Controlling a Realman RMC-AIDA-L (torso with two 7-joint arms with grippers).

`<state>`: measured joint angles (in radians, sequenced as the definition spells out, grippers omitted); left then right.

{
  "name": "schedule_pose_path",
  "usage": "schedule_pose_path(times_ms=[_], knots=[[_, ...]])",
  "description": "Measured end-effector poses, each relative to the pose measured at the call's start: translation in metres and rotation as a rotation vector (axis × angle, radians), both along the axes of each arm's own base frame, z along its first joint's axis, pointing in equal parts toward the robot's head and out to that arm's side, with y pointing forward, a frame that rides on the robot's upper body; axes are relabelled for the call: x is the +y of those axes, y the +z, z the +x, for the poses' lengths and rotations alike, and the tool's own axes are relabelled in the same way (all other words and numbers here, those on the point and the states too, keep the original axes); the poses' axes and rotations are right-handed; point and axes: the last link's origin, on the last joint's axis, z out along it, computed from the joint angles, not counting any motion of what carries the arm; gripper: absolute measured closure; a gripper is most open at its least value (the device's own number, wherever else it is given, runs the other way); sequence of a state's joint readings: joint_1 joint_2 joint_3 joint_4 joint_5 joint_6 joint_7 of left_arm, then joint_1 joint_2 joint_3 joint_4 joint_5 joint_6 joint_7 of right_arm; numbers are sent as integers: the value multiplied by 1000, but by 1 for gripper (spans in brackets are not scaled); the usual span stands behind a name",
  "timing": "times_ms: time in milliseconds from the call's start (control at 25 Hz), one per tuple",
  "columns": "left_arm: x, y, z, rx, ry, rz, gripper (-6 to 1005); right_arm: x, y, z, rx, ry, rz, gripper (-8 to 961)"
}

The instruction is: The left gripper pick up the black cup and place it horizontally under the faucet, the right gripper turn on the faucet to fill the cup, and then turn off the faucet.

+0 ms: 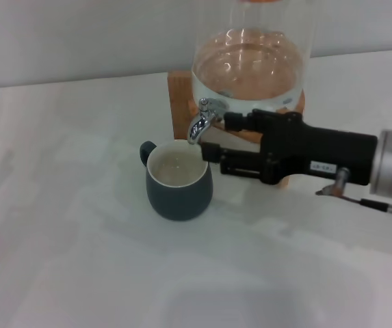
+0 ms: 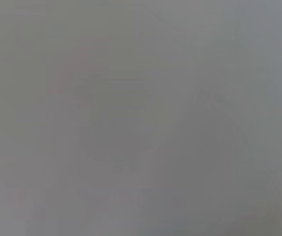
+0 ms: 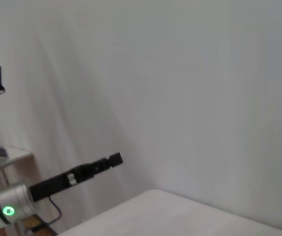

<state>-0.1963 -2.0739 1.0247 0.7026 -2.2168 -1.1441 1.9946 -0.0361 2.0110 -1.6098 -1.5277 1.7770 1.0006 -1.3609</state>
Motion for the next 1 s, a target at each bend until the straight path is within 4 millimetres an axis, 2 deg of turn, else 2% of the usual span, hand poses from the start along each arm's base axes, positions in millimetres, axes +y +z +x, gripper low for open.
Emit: schedule_pose_path(times_ms=[120, 240, 680, 1000], knots=[[0, 0, 0, 0, -1, 0, 120, -1, 14, 6, 13, -4, 12, 203], [0, 0, 0, 0, -1, -1, 120, -2, 31, 23, 18, -45, 43, 204], [-1, -2, -2, -6, 7, -6, 120, -16, 112, 111, 93, -210, 228, 203], [-3, -9, -2, 26, 1, -46, 120, -18, 145, 147, 169, -211, 398, 197]])
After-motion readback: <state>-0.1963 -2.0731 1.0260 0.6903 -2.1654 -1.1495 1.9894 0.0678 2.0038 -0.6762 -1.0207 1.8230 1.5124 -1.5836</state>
